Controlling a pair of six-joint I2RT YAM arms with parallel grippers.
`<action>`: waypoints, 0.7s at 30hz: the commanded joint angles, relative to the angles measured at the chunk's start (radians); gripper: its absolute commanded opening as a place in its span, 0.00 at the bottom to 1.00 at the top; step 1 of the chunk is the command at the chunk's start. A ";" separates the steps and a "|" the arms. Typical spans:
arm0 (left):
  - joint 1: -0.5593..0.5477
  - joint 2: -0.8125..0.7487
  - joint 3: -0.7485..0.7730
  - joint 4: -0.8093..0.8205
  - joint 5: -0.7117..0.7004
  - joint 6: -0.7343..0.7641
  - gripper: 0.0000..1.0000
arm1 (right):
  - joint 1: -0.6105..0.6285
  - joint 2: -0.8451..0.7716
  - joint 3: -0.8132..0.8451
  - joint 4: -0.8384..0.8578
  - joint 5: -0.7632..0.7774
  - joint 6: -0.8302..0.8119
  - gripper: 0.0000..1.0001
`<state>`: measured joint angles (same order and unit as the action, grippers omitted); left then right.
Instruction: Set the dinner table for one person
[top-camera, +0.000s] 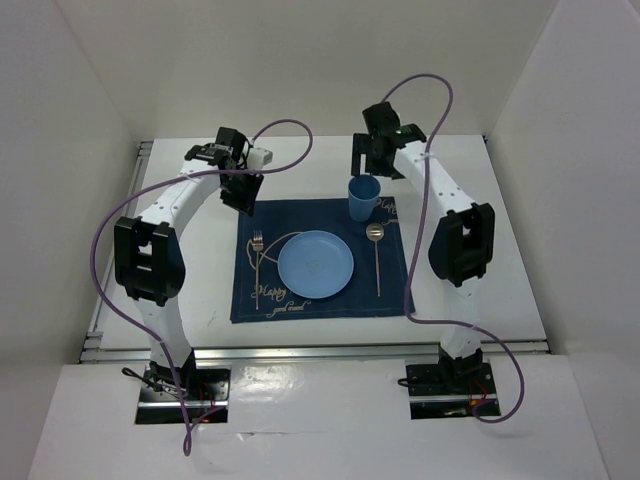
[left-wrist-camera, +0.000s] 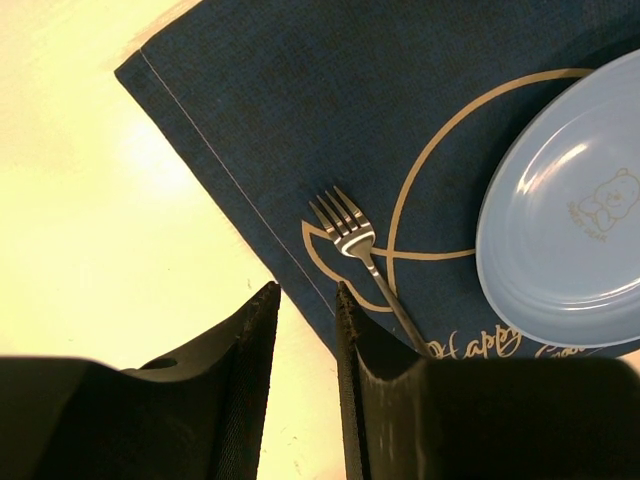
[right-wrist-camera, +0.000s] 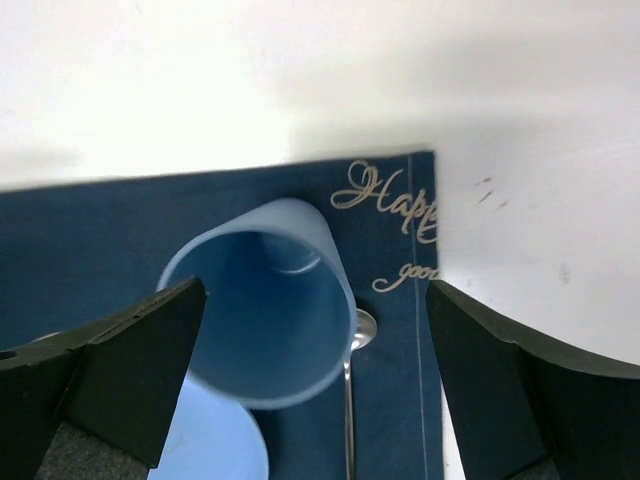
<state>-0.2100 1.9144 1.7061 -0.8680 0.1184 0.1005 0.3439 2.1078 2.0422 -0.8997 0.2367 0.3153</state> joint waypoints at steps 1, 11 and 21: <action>0.017 -0.055 0.006 -0.006 -0.019 -0.008 0.36 | 0.009 -0.204 0.072 0.042 0.070 -0.015 1.00; 0.073 -0.082 -0.026 -0.048 -0.112 0.004 0.35 | -0.253 -0.567 -0.371 -0.167 -0.094 -0.021 1.00; 0.372 -0.152 -0.141 -0.017 -0.342 -0.211 0.33 | -0.425 -1.017 -0.807 -0.001 0.067 0.113 1.00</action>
<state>0.0647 1.8446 1.6005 -0.8982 -0.1398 -0.0124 -0.0883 1.2671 1.2484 -0.9634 0.2428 0.3874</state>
